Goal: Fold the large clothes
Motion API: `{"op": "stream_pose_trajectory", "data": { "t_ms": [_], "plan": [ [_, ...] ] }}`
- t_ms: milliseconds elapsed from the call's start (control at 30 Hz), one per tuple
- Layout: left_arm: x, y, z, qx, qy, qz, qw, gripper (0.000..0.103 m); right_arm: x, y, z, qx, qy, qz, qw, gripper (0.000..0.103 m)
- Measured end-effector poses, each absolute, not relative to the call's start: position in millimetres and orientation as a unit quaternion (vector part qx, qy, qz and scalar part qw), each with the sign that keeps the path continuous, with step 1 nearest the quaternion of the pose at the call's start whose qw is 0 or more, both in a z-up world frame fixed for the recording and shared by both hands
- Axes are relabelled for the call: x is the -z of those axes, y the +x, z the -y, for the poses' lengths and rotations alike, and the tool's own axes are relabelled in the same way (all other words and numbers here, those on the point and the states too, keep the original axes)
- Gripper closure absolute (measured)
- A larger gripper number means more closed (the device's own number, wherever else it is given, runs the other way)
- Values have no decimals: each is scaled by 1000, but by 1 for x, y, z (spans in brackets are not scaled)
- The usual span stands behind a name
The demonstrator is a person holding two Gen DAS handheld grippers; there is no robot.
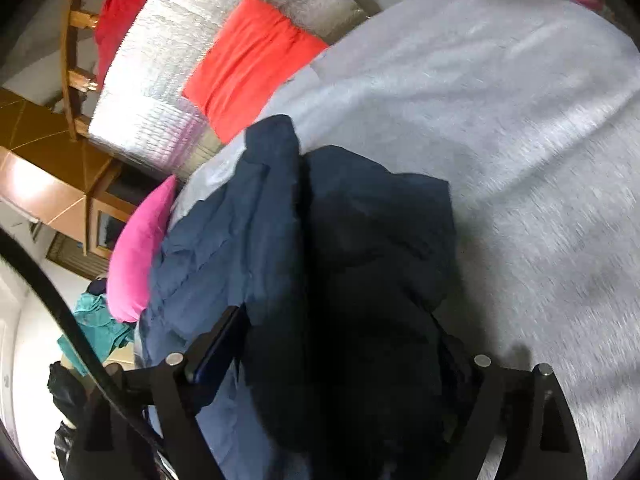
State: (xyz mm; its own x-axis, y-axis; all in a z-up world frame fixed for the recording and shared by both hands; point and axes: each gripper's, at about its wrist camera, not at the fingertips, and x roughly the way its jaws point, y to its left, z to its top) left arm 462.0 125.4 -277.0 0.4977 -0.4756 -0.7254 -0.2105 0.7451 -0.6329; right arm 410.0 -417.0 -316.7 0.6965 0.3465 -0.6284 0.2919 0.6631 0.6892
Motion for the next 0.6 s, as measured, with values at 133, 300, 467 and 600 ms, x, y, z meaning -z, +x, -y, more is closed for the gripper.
{"op": "stream_pose_trajectory", "data": {
  "t_ms": [133, 300, 467, 600],
  "plan": [
    [267, 458, -110, 105, -325, -492, 801, 47, 319, 417, 404, -50, 396, -394, 828, 36],
    [253, 450, -103, 111, -307, -479, 815, 70, 309, 410, 403, -54, 405, -385, 828, 59],
    [248, 434, -104, 125, -310, -480, 811, 76, 280, 392, 393, -71, 382, -358, 849, 62],
    [250, 411, -103, 130, -304, -493, 805, 76, 271, 372, 390, -76, 378, -360, 849, 62]
  ]
}}
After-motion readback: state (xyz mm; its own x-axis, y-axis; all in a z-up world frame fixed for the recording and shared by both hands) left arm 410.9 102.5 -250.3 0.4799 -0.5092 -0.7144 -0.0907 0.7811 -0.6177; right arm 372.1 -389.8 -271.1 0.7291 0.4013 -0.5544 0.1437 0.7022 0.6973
